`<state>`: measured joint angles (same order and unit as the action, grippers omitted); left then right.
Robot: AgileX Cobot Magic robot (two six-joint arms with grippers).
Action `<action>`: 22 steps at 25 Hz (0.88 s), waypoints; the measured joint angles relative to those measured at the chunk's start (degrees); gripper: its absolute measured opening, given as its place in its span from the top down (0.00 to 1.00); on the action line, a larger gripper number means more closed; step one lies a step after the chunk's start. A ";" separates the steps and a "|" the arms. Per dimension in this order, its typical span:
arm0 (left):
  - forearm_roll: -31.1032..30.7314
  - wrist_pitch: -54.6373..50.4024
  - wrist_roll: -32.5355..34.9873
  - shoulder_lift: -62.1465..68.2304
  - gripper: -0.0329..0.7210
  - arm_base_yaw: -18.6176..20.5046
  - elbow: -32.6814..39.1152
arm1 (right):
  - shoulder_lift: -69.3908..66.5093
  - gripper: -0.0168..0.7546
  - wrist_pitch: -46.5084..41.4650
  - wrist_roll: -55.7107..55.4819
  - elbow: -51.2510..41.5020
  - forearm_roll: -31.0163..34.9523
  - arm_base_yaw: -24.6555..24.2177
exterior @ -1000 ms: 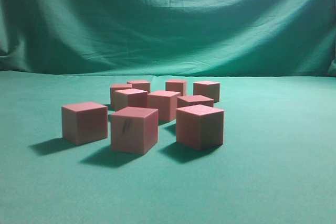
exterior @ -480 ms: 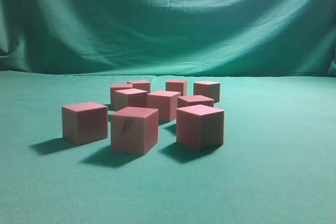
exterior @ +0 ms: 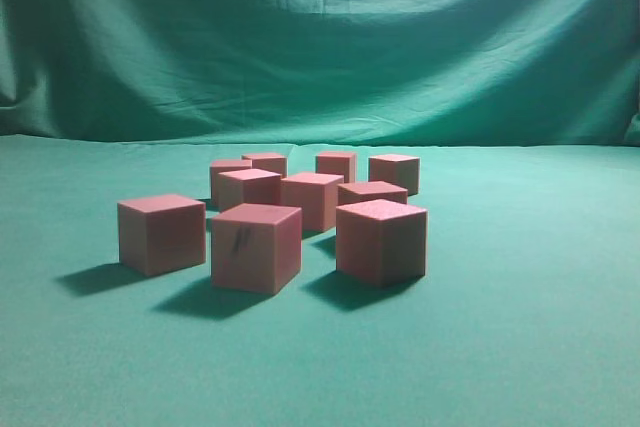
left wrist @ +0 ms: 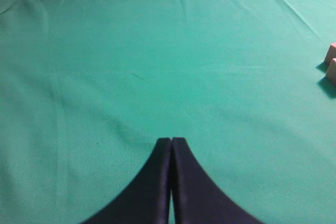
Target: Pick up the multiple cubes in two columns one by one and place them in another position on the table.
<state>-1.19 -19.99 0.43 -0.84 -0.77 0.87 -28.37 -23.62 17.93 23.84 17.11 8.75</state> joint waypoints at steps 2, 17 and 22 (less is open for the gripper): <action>0.00 0.00 0.00 0.00 0.96 0.00 0.00 | 4.00 0.98 2.55 0.38 -5.14 0.05 -3.09; 0.00 0.00 0.00 0.00 0.96 0.00 0.00 | 28.73 0.98 5.53 0.77 -25.30 -0.39 -9.89; 0.00 0.00 0.00 0.00 0.96 0.00 0.00 | 29.05 0.98 1.18 0.77 -25.39 -1.75 -10.31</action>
<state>-1.19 -19.99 0.43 -0.84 -0.77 0.87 0.68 -22.44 18.70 -1.55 15.36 -1.55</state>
